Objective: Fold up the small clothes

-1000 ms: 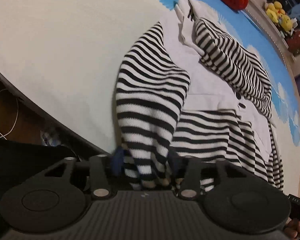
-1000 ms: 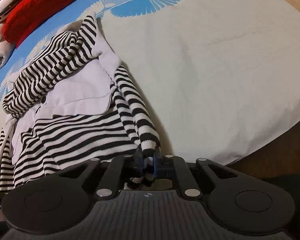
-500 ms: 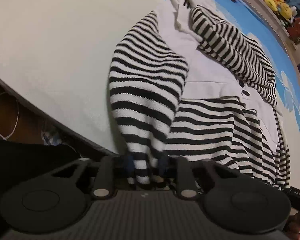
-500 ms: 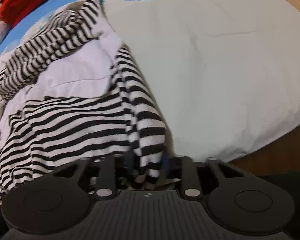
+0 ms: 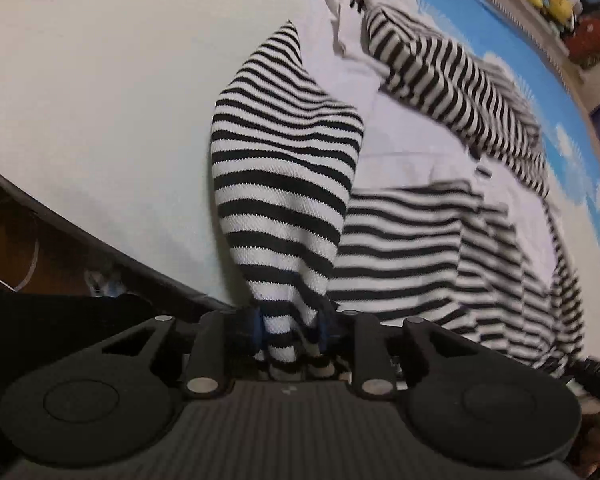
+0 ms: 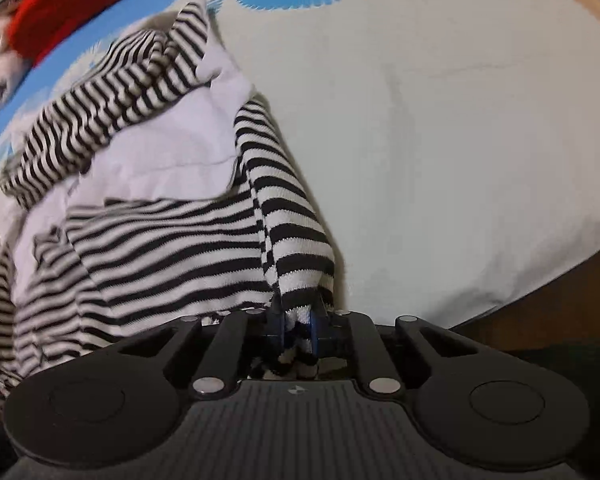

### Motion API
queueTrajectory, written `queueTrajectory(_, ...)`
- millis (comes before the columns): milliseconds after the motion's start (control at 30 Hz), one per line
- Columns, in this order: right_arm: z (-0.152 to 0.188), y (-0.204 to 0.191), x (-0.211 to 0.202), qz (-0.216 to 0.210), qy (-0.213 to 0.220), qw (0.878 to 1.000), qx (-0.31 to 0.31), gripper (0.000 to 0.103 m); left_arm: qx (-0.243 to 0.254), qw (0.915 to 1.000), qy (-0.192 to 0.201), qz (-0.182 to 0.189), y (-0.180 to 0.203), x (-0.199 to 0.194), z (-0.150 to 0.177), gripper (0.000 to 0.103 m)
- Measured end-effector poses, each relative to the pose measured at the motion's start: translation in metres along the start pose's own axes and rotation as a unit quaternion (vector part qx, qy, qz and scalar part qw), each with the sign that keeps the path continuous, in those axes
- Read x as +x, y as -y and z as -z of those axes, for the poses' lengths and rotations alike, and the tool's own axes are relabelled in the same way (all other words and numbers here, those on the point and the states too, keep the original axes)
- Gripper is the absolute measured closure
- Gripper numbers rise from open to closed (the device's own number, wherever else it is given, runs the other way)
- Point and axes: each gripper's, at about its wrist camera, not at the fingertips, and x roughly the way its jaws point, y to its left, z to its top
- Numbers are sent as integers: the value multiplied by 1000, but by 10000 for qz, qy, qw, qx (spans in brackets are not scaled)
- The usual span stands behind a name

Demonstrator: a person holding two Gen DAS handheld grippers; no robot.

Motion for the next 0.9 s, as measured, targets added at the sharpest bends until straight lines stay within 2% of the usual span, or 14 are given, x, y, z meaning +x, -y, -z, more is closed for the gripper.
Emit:
queueTrajectory(400, 0, -2, 3, 28, -23, 10000, -88, 91, 29, 10000, -6, -23, -1, 1, -1, 76)
queueTrajectory(700, 1, -1, -1, 20, 71, 9999, -96, 93, 154, 9999, 70, -19, 1, -1, 0, 84)
queueTrajectory(900, 1, -2, -3, 22, 114, 9999, -108, 93, 179, 9998, 96, -19, 1, -2, -1, 86)
